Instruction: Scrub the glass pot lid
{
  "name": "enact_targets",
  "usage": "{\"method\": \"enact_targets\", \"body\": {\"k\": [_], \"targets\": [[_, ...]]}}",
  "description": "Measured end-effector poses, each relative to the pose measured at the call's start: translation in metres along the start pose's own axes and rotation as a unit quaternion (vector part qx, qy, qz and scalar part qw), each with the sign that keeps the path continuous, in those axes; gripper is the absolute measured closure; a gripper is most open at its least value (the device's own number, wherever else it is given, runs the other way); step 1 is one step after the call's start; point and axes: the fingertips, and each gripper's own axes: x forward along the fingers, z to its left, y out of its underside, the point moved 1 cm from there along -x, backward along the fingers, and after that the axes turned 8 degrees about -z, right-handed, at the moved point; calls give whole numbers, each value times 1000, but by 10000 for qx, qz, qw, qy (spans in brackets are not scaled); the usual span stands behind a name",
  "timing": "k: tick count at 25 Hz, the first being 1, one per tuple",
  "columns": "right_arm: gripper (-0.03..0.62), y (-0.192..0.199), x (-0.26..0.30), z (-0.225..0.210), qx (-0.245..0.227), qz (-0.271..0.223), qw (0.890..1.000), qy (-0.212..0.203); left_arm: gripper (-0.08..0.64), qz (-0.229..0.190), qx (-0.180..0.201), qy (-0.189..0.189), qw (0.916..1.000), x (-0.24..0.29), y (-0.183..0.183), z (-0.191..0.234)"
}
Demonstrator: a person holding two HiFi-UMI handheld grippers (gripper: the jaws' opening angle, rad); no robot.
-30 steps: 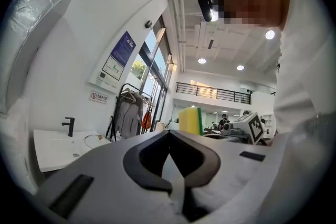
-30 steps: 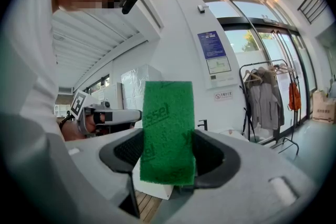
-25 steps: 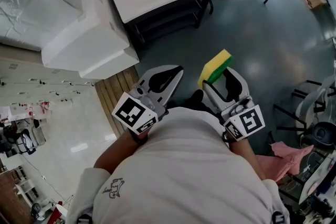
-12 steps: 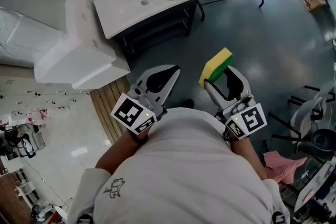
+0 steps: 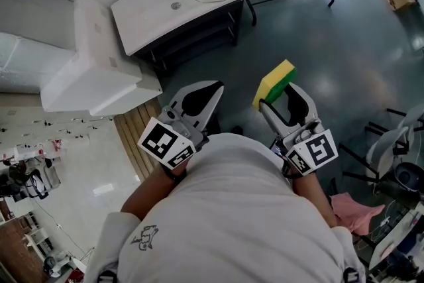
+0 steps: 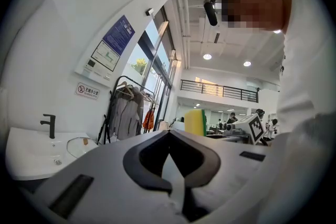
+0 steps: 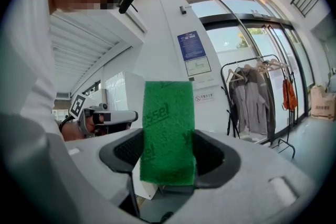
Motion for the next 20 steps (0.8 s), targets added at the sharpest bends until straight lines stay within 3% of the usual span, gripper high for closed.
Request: {"method": "enact_targets", "body": {"k": [6, 11, 20], "targets": [[302, 5, 9, -12, -29, 5, 9999, 146, 561, -53, -54, 113, 9999, 12, 5, 14], [302, 2, 58, -52, -21, 124, 9995, 275, 561, -85, -180, 270, 9994, 53, -3, 65], [302, -2, 168, -66, -54, 189, 9993, 302, 561, -71, -268, 342, 9990, 73, -31, 173]]}}
